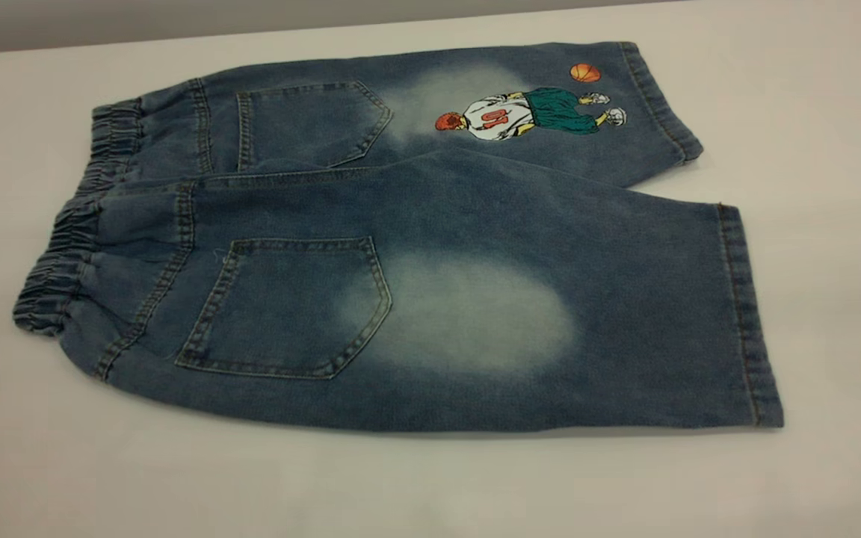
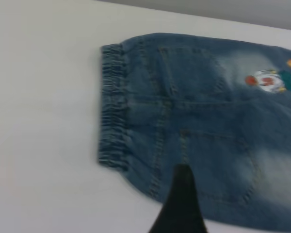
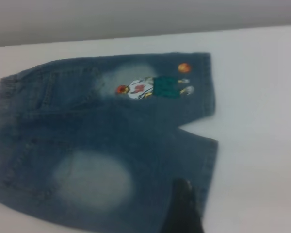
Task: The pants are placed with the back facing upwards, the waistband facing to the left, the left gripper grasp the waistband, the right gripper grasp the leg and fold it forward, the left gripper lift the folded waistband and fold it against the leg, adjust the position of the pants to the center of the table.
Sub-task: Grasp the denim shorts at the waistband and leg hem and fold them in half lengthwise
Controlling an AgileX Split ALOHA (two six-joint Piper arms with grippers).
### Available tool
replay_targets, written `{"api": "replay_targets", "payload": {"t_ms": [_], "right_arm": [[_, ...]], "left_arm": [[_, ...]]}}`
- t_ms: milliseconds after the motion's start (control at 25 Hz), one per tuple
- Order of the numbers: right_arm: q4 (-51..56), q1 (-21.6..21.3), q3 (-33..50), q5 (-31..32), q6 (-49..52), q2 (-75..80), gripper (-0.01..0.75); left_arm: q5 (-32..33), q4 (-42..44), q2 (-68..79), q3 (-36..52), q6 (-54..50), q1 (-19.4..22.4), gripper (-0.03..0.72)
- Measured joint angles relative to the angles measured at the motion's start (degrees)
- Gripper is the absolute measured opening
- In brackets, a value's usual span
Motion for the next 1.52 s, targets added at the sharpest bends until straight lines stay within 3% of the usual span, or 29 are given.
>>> {"api": "replay_targets", "payload": {"t_ms": [280,560,720,1040,1280,1520], "right_arm": [[5.56,0.0,0.0,-8.75,-8.2,18.82,0.474],[11.6,0.0,0.0,-15.67,-10.07,36.32,0.473],[14.89,0.0,-0.06,-18.67,-12.96,45.09,0.472],[22.5,0.0,-0.06,-24.89,-19.5,58.32,0.473],[28.09,0.0,-0.06,-26.23,-25.25,63.55,0.473],[29.95,0.0,-0.06,-26.61,-28.15,64.29,0.473]], "left_arm": [[-11.7,2.22,22.69,-1.86,0.67,0.05,0.54],[-18.72,1.92,46.32,-3.04,0.39,0.11,0.54],[-20.63,1.71,57.41,-4.89,0.04,1.73,0.54],[-22.29,1.82,73.03,-9.05,1.27,9.64,0.54],[-24.66,0.16,82.21,-11.76,3.32,9.7,0.534],[-25.23,-6.92,88.4,-14.78,10.02,9.7,0.52]]}}
